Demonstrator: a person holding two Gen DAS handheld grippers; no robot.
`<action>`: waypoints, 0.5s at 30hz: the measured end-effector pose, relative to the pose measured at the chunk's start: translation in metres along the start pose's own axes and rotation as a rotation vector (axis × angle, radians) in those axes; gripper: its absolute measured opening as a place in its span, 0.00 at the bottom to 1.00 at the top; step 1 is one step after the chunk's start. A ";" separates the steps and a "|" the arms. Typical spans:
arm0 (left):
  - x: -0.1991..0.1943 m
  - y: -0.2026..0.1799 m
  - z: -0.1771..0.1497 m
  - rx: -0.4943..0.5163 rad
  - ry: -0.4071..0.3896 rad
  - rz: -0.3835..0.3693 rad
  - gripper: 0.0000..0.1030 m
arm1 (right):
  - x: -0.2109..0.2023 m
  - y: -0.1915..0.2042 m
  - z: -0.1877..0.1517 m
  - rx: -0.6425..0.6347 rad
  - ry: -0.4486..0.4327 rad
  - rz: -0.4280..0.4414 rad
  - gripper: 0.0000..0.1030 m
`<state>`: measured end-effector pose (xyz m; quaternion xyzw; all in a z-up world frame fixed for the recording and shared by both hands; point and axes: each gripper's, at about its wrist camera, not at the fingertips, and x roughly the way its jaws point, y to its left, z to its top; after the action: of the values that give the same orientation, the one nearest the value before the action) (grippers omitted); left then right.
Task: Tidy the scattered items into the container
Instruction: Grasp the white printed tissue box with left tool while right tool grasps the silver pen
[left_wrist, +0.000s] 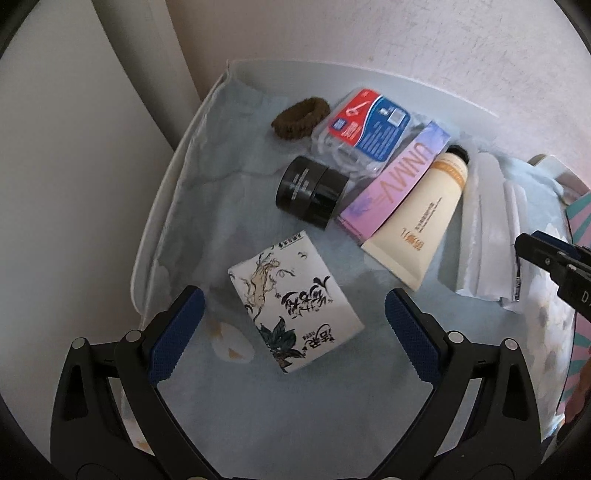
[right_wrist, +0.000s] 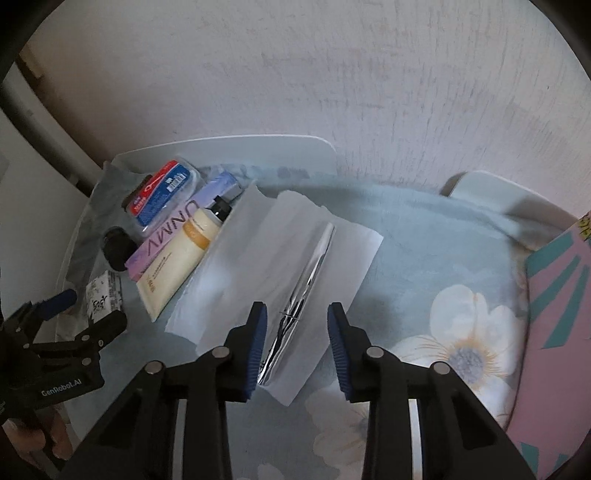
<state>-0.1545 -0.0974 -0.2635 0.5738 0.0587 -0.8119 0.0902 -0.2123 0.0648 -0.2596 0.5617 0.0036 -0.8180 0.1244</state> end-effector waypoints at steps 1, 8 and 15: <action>0.003 0.000 -0.001 0.000 0.005 0.000 0.96 | 0.002 0.000 0.000 -0.002 0.004 -0.002 0.27; 0.011 -0.001 -0.006 0.008 -0.004 -0.017 0.95 | 0.015 0.009 -0.003 -0.053 0.027 -0.008 0.19; 0.001 -0.004 -0.006 0.009 -0.032 -0.016 0.43 | 0.011 0.005 -0.007 -0.031 -0.001 0.008 0.15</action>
<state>-0.1497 -0.0927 -0.2665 0.5608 0.0579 -0.8218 0.0820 -0.2080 0.0584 -0.2718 0.5593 0.0138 -0.8176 0.1362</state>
